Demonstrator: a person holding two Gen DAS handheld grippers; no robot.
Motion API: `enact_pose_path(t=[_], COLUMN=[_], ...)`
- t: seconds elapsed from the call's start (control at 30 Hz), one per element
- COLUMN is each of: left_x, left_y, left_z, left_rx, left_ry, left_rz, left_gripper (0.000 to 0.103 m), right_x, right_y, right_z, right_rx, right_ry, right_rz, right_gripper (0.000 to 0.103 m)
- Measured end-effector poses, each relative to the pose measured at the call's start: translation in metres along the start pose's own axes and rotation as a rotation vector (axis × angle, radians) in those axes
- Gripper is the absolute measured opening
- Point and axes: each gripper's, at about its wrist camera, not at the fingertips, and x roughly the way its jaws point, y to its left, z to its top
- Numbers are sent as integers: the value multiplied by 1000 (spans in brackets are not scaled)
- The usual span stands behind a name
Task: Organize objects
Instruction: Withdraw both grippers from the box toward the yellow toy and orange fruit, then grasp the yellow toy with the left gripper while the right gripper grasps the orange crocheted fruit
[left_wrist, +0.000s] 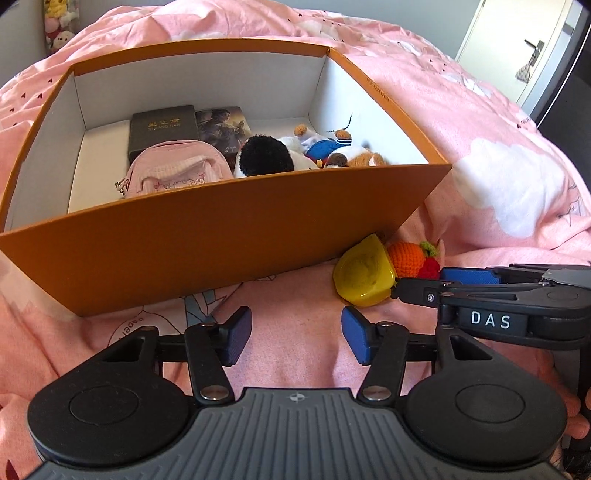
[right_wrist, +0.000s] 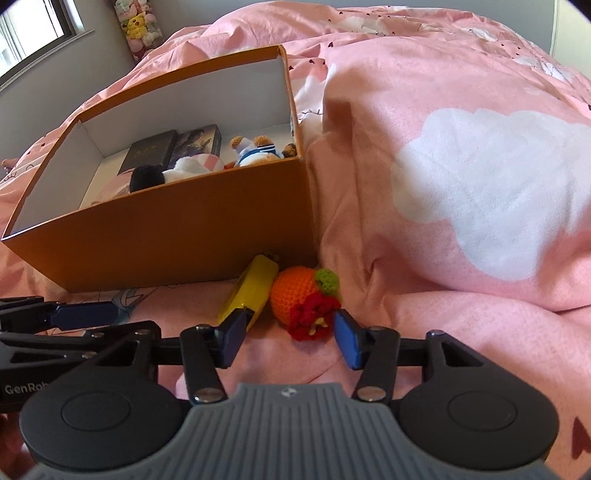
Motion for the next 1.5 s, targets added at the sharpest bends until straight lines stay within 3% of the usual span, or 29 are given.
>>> enact_pose_path(t=[0.13,0.37,0.63,0.77,0.87,0.97,1.03,1.17,1.3,1.5], left_x=[1,5,15,17,19,24,30,41,55,72], left_y=[-3,-10,-16,-21,-27,-35,-38,-41,-44,-47], left_z=[2,9,18,23,26,28,30,38,44,45], left_rx=[22,55,71,81,103,132,123,70,26,-8], left_ry=[6,11,24,26,26,43,55,73,103,136], left_rz=[-7,-60,-58,-65,-84,-103,-111,-128,-84,-75], left_gripper=[64,63,63,63,65,65,66,73,73,73], right_x=[1,-5,27,30,19,5,-1,1,6,10], right_y=[5,-14,-23,-25,-21,-19,-23,-41,-50,-62], right_z=[1,13,16,18,19,21,22,21,18,16], right_rx=[-28,51,76,93,77,51,56,120,171,247], right_ry=[-2,-17,46,49,31,-10,-22,6,12,21], right_rz=[-1,-10,42,58,13,-96,-126,-96,-75,-29], right_gripper=[56,54,49,41,40,40,40,40,39,40])
